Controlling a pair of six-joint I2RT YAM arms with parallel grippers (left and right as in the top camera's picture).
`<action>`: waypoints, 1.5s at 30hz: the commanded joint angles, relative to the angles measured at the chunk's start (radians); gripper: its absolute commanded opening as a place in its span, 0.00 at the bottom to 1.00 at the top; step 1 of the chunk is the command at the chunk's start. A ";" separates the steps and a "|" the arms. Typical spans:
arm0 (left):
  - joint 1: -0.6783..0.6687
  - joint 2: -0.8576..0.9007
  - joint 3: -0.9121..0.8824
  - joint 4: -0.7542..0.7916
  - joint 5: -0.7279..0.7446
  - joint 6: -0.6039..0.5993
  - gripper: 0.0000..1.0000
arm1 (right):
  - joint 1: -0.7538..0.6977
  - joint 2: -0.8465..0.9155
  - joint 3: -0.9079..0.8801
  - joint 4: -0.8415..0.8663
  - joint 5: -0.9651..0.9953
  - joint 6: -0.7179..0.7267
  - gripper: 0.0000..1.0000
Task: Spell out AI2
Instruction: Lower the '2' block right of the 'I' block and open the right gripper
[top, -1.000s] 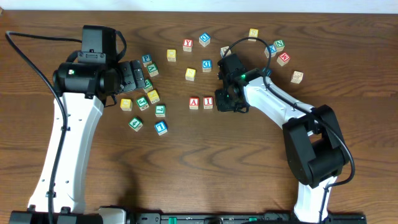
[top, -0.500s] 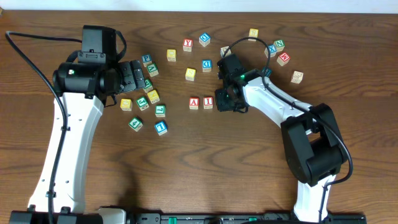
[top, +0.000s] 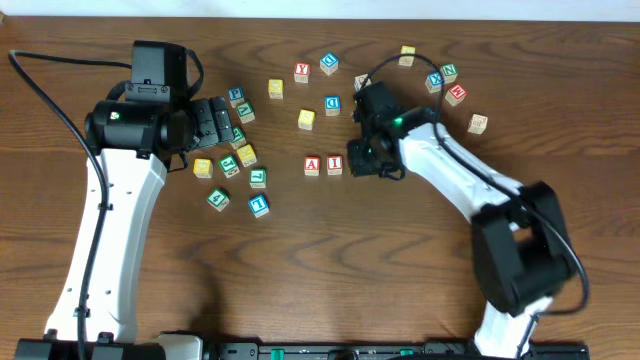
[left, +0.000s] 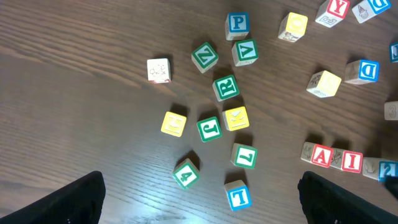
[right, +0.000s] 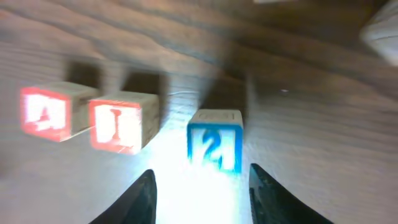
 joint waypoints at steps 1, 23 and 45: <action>0.004 -0.005 0.022 -0.006 -0.013 -0.005 0.98 | -0.021 -0.070 0.021 -0.027 0.042 0.019 0.43; 0.004 -0.005 0.022 -0.006 -0.013 -0.005 0.98 | -0.035 0.069 0.009 -0.072 0.142 0.130 0.25; 0.004 -0.005 0.022 -0.006 -0.013 -0.005 0.98 | -0.021 0.115 -0.006 -0.005 0.144 0.129 0.25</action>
